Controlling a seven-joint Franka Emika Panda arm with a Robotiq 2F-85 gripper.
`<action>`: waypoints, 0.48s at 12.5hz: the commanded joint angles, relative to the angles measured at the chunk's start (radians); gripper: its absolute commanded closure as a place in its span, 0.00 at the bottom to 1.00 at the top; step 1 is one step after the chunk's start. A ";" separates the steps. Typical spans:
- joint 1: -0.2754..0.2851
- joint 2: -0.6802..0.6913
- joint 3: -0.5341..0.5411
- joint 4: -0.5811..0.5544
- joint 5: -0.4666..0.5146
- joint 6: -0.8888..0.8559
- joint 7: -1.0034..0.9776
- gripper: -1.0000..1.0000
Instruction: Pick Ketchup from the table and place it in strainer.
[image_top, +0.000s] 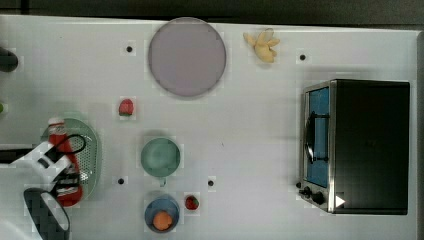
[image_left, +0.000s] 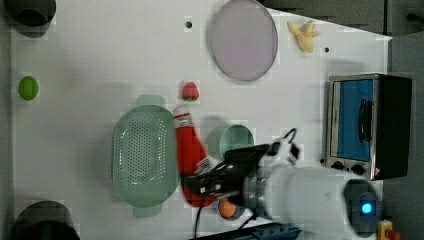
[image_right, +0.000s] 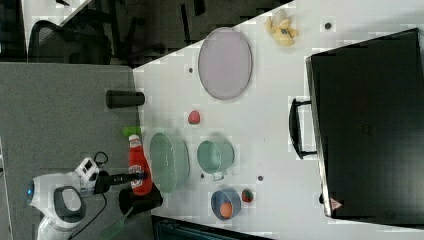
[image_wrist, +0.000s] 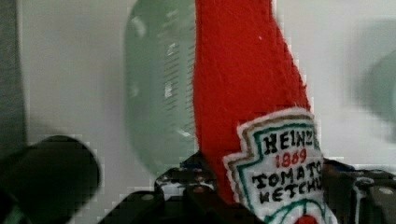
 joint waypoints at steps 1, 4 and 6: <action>0.001 0.062 0.013 0.025 -0.029 0.090 0.229 0.36; 0.007 0.180 0.012 0.022 -0.131 0.178 0.249 0.36; 0.008 0.255 0.007 0.021 -0.155 0.226 0.260 0.22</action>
